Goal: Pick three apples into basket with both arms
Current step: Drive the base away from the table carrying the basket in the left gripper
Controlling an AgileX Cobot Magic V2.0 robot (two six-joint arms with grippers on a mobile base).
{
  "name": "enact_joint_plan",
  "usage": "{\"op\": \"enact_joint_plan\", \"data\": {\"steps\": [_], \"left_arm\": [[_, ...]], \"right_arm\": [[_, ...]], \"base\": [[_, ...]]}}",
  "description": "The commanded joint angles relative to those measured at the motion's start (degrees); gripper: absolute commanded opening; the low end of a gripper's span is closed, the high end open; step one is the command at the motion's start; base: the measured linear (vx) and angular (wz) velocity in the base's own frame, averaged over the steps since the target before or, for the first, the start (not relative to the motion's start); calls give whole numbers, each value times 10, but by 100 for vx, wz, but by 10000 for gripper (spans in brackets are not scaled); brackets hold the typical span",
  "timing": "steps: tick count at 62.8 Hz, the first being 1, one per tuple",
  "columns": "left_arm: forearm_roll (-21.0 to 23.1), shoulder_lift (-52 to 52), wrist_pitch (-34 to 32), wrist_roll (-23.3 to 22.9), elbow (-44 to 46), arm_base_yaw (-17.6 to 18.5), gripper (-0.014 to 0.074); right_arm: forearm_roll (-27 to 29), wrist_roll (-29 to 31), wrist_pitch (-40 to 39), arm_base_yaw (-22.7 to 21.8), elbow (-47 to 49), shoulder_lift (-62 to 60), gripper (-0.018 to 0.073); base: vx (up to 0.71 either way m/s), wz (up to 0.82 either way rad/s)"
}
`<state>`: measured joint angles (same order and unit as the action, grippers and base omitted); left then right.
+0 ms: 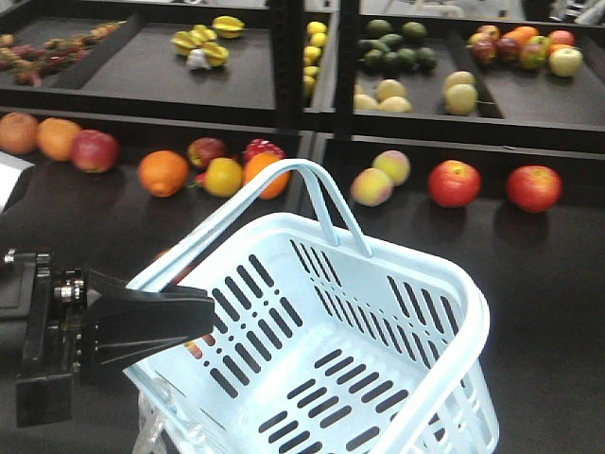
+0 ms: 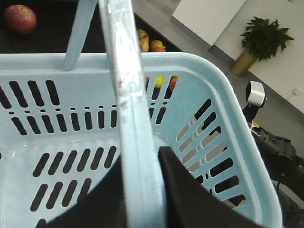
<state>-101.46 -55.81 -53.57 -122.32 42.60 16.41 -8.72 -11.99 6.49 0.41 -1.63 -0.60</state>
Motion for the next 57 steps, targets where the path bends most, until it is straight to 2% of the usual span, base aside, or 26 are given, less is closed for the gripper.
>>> {"op": "enact_joint_plan", "data": {"steps": [1,57], "left_arm": [[5,8,5,-8,15,2,-8],[5,8,5,-8,15,2,-8]], "right_arm": [[-6,5,-40,-4,-8,-6,-4],[-6,5,-40,-4,-8,-6,-4]], "base": [[-12,46],[-16,63]]}}
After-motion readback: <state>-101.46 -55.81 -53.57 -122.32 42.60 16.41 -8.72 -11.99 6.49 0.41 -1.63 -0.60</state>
